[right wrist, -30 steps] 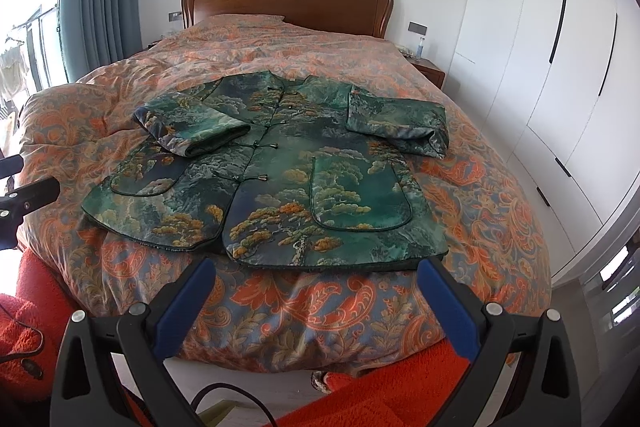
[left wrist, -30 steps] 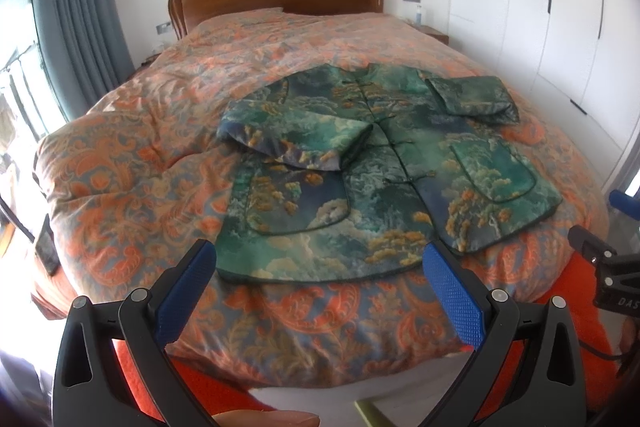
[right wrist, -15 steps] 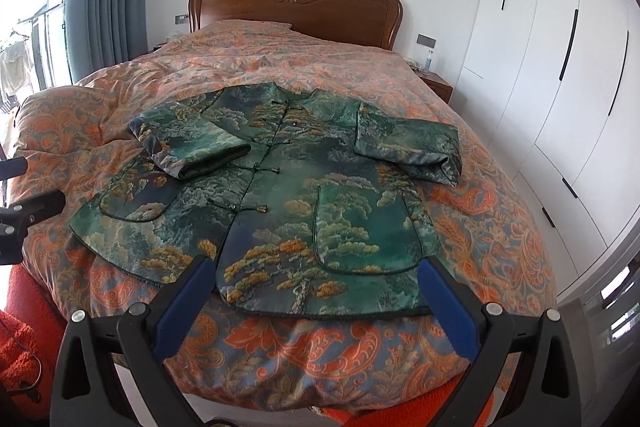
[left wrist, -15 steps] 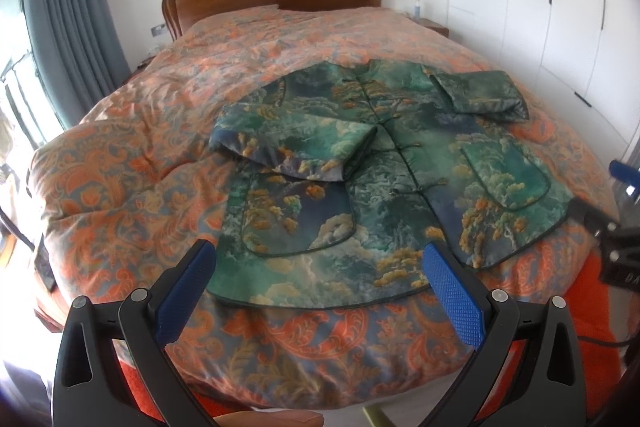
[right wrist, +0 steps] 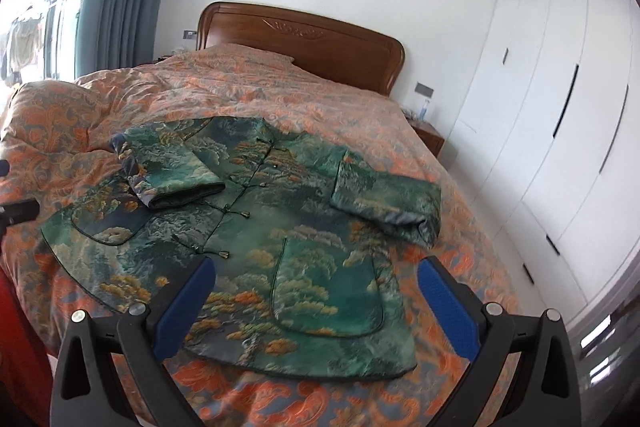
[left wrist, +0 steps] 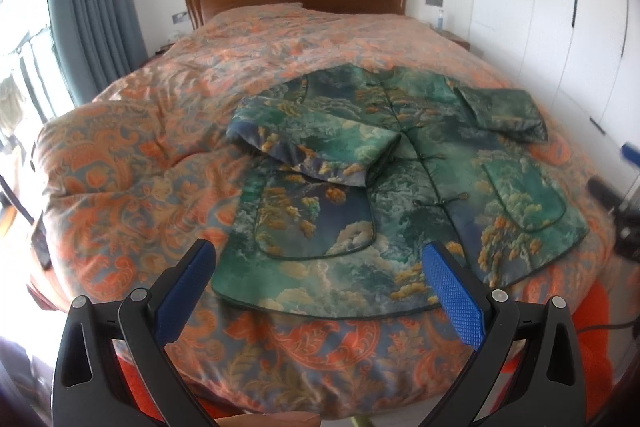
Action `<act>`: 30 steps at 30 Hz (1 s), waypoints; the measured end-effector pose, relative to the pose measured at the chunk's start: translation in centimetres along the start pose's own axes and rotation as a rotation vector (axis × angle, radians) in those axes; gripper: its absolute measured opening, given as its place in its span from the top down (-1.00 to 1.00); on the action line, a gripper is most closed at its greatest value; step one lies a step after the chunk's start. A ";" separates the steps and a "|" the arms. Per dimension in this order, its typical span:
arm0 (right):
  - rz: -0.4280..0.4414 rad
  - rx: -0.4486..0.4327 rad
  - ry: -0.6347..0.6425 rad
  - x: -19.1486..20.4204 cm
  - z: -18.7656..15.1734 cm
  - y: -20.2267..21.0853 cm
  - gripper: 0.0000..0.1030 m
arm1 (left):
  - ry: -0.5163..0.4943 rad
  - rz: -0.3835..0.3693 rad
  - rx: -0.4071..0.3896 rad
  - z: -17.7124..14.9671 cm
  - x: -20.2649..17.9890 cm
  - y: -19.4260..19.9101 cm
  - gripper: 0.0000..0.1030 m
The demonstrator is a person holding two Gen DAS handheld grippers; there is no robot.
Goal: Fold large clothes
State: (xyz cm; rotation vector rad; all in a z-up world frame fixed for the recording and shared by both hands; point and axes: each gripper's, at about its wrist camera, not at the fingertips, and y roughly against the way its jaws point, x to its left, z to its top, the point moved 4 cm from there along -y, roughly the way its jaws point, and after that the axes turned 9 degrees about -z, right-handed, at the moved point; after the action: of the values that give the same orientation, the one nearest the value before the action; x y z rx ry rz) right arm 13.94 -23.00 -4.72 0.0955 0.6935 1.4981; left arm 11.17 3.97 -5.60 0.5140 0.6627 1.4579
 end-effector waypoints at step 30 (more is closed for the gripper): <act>0.022 0.352 0.098 0.1 3.3 -38.0 0.08 | 0.048 0.046 0.166 -3.3 2.3 -3.4 -1.00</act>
State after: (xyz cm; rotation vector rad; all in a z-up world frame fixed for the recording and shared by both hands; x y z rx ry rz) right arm 48.79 -25.87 -19.91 0.2995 1.0339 1.3958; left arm 11.42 5.81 -10.52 0.6272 0.8192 1.4693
